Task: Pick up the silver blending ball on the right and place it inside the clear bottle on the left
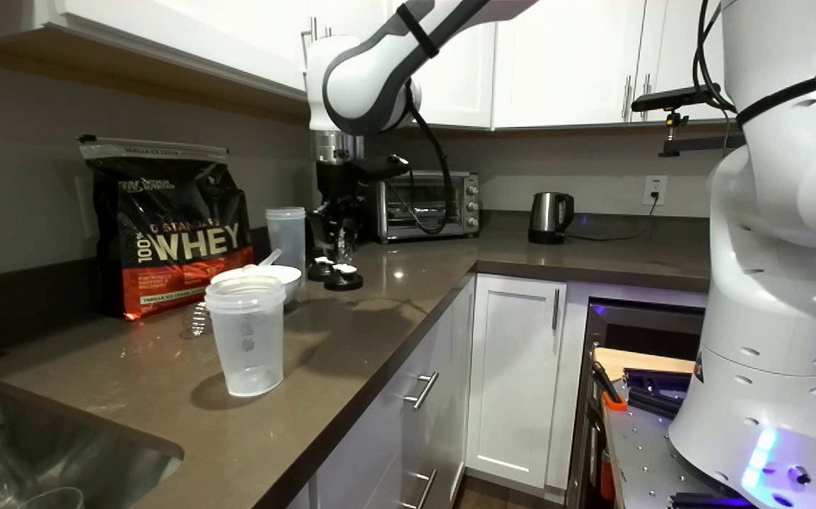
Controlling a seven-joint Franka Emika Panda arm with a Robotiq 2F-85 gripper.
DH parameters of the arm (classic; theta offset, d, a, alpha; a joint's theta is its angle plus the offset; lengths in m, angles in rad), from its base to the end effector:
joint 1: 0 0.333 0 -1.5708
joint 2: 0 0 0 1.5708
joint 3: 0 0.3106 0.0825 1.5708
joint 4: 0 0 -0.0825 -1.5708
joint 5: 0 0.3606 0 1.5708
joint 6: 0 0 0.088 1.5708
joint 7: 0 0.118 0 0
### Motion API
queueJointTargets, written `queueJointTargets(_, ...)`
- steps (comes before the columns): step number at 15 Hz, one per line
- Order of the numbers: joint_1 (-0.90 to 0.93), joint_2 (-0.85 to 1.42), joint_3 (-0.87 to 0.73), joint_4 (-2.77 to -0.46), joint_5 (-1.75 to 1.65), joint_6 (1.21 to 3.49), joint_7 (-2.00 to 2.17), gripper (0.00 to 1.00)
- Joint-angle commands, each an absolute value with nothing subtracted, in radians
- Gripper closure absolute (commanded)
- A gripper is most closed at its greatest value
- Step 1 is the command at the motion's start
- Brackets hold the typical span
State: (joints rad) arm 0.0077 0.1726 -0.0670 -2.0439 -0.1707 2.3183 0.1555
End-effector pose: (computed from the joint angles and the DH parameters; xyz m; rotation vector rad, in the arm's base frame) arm 0.5708 -0.0375 0.3658 2.9959 -0.1550 0.1625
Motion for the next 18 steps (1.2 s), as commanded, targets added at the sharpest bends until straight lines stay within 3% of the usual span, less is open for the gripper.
queueJointTargets(1, 0.011, 0.047, -0.043, -2.145, -0.172, 2.313, 0.116, 0.5)
queueJointTargets(8, 0.033, -0.058, 0.016, -2.204, -0.159, 2.312, 0.09, 0.43)
queueJointTargets(11, 0.049, -0.066, 0.038, -2.197, -0.15, 2.312, 0.073, 0.59)
queueJointTargets(12, 0.056, -0.067, 0.045, -2.193, -0.147, 2.312, 0.068, 0.6)
queueJointTargets(18, 0.088, -0.079, 0.08, -2.187, -0.14, 2.315, 0.024, 0.43)
